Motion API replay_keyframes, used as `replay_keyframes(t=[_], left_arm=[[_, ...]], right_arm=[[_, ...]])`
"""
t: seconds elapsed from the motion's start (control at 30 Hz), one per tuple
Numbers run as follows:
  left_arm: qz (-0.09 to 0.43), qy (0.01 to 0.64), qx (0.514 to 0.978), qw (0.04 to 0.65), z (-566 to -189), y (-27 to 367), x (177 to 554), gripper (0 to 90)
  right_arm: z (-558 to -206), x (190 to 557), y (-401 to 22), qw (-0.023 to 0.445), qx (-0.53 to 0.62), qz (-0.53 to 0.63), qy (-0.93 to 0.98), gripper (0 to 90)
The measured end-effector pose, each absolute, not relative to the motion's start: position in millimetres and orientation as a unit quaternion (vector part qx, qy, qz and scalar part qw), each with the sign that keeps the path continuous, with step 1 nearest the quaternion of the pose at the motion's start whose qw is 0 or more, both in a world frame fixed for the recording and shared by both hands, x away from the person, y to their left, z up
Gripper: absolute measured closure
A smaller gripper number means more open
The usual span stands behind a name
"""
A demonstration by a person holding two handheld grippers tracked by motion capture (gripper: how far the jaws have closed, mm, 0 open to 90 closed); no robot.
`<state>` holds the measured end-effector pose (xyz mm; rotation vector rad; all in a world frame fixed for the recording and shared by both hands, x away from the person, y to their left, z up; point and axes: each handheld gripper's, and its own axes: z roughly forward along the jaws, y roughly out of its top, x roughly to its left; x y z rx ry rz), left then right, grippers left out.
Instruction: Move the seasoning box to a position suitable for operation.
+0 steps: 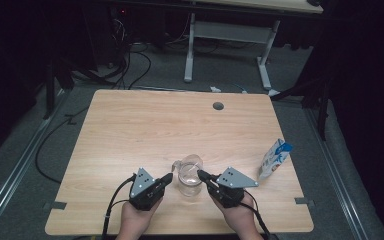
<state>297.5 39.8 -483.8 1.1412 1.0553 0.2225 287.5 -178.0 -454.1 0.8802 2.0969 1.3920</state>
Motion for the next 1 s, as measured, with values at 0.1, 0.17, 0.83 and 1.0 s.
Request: replay_keyframes(t=[0.1,0.17,0.83,1.0], left_arm=[[0.088,0.465,0.52,0.711,-481,33,291,90.0],[0.082,0.465,0.52,0.712,-481,31,290,90.0],[0.071,0.457,0.513,0.723,-475,13,289,90.0],[0.072,0.458,0.507,0.727,-473,15,290,90.0]], right_arm=[[-453,287,-178,0.237,0.321,0.507,0.764,89.7],[-453,287,-178,0.237,0.321,0.509,0.763,89.7],[-459,289,-180,0.232,0.327,0.501,0.767,89.5],[-466,291,-181,0.231,0.334,0.492,0.771,89.2]])
